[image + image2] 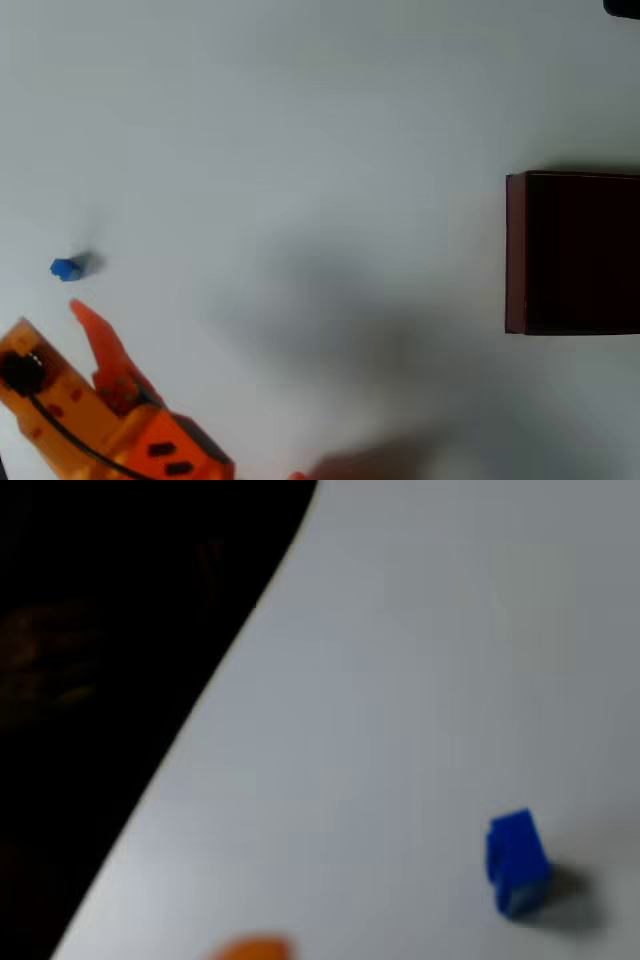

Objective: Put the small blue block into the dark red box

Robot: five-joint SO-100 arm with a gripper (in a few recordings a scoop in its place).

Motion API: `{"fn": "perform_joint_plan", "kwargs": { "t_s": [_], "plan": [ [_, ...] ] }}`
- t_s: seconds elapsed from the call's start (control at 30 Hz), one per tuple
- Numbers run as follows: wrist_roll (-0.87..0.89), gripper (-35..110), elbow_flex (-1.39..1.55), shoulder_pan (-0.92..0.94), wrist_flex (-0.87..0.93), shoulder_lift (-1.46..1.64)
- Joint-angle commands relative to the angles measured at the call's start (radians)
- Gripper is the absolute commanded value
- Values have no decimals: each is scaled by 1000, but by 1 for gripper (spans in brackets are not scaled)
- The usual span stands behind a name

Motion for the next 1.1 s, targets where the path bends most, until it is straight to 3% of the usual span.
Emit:
{"fn": "perform_joint_plan", "kwargs": {
  "t_s": [0.0, 0.17, 0.27, 0.4, 0.7, 1.07],
  "plan": [
    [20, 27, -21, -29, -115, -95],
    [-8, 27, -83, -41, -318, -291],
    [-44, 27, -106, -41, -324, -342],
    [-107, 27, -9, -26, -460, -327],
    [-149, 28, 147, 12, -541, -265],
    [-225, 28, 83, 12, -776, -623]
  ]
}}
